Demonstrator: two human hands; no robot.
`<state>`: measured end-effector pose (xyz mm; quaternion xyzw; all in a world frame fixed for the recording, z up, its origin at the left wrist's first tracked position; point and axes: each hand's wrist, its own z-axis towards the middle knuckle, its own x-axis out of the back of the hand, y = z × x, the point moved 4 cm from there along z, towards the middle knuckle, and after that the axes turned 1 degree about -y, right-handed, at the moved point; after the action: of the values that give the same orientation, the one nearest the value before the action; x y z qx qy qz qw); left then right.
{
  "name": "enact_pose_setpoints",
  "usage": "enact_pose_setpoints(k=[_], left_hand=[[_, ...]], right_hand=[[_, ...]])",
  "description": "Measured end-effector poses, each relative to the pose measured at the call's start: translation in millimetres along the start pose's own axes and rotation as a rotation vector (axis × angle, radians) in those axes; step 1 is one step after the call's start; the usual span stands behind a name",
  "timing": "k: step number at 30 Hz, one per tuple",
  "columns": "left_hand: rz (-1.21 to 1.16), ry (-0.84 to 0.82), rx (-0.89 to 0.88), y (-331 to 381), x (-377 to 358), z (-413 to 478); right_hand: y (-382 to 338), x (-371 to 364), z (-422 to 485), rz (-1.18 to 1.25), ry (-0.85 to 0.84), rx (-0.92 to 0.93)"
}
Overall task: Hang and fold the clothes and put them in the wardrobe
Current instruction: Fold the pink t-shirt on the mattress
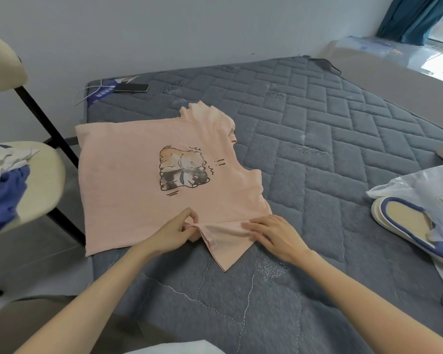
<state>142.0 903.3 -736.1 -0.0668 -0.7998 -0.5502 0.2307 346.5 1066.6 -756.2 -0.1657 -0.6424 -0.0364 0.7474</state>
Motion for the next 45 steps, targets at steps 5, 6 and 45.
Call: enact_pose_setpoints(k=[5,6,45], left_hand=[[-0.131,0.175,0.129,-6,13,15],[-0.135,0.197,0.159,-8,14,18],[-0.215,0.515,0.430,-49,11,59]], right_hand=[[-9,5,23,-0.044,-0.037,0.085],[-6,3,24,-0.072,-0.078,0.116],[17,-13,115,0.239,-0.091,-0.380]])
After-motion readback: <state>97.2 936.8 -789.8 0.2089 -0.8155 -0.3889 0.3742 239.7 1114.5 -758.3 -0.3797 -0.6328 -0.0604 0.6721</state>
